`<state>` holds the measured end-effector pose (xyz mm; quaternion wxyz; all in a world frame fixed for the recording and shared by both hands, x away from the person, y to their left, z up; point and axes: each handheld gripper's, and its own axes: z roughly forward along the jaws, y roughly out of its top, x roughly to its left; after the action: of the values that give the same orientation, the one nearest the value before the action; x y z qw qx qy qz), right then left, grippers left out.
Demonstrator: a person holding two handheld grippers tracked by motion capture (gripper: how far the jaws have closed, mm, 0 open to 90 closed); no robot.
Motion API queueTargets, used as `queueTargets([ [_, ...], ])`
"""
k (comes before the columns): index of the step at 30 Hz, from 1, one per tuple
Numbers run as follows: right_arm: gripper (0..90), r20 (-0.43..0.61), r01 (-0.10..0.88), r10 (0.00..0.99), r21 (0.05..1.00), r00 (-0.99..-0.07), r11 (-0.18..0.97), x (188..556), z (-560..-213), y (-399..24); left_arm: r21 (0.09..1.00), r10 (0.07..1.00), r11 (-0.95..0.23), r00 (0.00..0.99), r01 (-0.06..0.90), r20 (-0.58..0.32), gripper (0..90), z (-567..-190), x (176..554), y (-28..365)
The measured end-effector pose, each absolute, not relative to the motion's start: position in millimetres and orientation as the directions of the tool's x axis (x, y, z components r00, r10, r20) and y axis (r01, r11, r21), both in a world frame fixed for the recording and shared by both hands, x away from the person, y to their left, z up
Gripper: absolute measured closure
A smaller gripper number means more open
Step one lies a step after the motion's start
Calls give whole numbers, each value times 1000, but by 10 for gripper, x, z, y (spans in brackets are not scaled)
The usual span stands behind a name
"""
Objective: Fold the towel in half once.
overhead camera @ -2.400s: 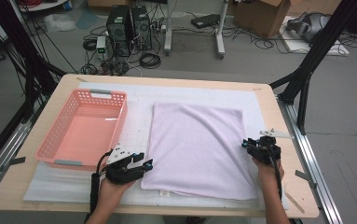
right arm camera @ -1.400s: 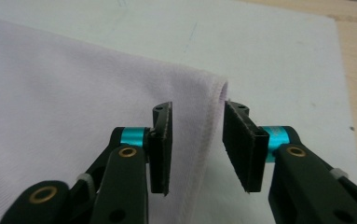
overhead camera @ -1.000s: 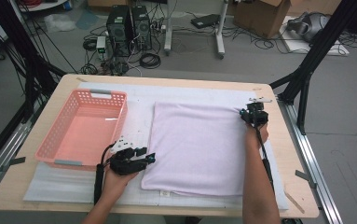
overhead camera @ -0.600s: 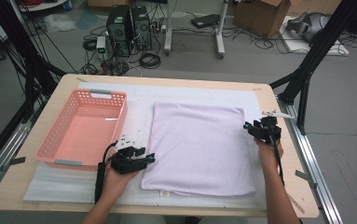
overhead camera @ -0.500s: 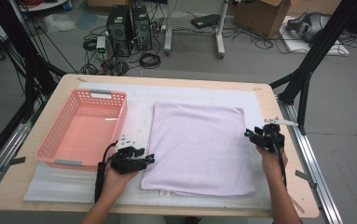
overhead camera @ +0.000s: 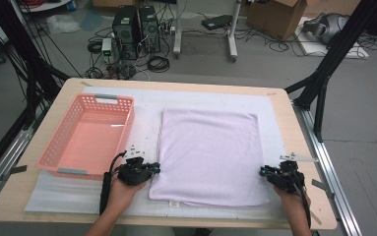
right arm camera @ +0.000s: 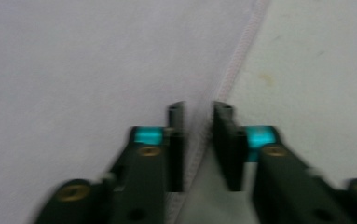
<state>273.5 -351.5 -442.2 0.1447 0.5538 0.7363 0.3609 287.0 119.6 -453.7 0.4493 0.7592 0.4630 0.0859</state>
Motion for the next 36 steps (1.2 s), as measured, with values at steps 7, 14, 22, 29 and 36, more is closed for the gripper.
queueTargets([
  [7,872,185,712,919,690,-348,130,2714,-4406,-3623,754,770,-149,554,639,-317,858,-4521,2765,1238],
  [14,780,174,706,911,691,-375,158,2665,-4382,-3625,758,762,-156,565,633,-316,847,-4515,2739,1252],
  [22,456,115,562,902,812,-417,157,2527,-4242,-3701,854,721,-136,642,502,-262,622,-4417,2733,1238],
  [29,260,21,448,880,866,-474,221,2509,-4177,-3584,914,686,-98,692,394,-225,384,-4308,2738,1221],
  [36,193,-1,397,878,892,-478,217,2491,-4123,-3536,938,676,-82,710,337,-196,175,-4229,2756,1244],
])
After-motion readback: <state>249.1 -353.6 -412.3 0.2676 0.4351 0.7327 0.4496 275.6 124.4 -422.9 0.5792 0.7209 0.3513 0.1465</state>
